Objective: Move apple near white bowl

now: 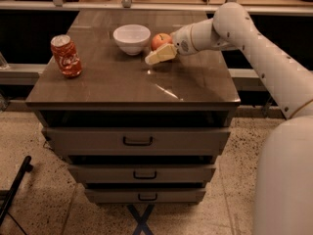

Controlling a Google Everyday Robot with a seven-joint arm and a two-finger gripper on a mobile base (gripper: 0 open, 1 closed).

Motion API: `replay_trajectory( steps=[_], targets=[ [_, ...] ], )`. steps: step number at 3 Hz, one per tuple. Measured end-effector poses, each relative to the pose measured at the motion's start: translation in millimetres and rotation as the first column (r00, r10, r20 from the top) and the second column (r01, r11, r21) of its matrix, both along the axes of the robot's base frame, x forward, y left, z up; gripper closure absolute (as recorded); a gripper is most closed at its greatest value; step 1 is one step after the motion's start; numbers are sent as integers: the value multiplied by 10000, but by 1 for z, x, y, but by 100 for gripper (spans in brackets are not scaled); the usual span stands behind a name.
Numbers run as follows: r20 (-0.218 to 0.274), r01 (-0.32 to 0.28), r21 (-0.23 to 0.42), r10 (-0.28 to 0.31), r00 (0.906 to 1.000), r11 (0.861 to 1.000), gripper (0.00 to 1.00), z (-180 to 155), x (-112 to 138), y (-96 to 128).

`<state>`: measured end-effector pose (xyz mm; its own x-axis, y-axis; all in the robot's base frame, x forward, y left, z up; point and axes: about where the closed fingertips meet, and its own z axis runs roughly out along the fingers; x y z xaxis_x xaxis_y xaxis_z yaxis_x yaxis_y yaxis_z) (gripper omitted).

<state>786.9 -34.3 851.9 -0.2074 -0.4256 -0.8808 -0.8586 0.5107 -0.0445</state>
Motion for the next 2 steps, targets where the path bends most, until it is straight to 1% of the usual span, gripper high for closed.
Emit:
replay_trajectory(
  steps=[1,2],
  targets=[
    [-2,-168,-18,168,9999,9999,0,0,-2,3],
    [323,13,-406,0,9995,9992,0,20,-17,-23]
  ],
)
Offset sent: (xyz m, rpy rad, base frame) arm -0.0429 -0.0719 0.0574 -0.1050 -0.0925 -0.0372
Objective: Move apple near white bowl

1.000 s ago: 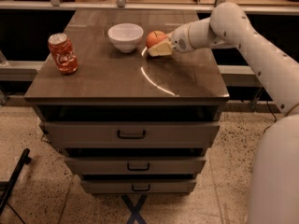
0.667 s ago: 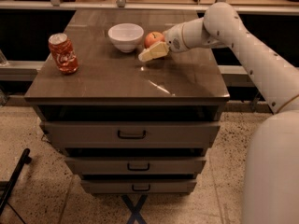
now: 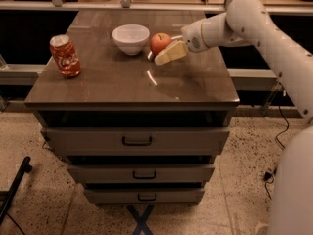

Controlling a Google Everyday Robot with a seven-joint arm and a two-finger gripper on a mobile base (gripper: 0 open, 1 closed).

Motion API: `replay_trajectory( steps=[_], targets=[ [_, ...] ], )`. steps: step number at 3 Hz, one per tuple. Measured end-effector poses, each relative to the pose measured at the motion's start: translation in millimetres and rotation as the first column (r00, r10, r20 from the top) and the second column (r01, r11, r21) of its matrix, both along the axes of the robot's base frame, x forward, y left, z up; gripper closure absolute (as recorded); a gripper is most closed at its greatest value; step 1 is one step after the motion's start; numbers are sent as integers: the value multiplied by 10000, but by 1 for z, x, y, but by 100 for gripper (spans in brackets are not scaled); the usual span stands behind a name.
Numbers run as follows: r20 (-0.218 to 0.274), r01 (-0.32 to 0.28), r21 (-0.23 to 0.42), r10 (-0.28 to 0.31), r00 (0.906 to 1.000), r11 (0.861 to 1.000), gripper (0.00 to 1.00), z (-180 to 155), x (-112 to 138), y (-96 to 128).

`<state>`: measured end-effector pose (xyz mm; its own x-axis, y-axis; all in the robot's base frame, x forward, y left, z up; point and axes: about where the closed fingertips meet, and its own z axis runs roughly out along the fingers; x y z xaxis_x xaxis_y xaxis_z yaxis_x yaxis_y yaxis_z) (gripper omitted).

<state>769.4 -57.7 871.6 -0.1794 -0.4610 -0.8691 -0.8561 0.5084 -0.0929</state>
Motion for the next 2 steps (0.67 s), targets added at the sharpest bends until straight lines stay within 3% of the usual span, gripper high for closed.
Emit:
replay_trajectory(
  steps=[1,2],
  targets=[
    [638,213,-618,-174,9978,9979,0,31,-33,-51],
    [638,213,-618,-174,9978,9979,0,31,-33,-51]
  ],
)
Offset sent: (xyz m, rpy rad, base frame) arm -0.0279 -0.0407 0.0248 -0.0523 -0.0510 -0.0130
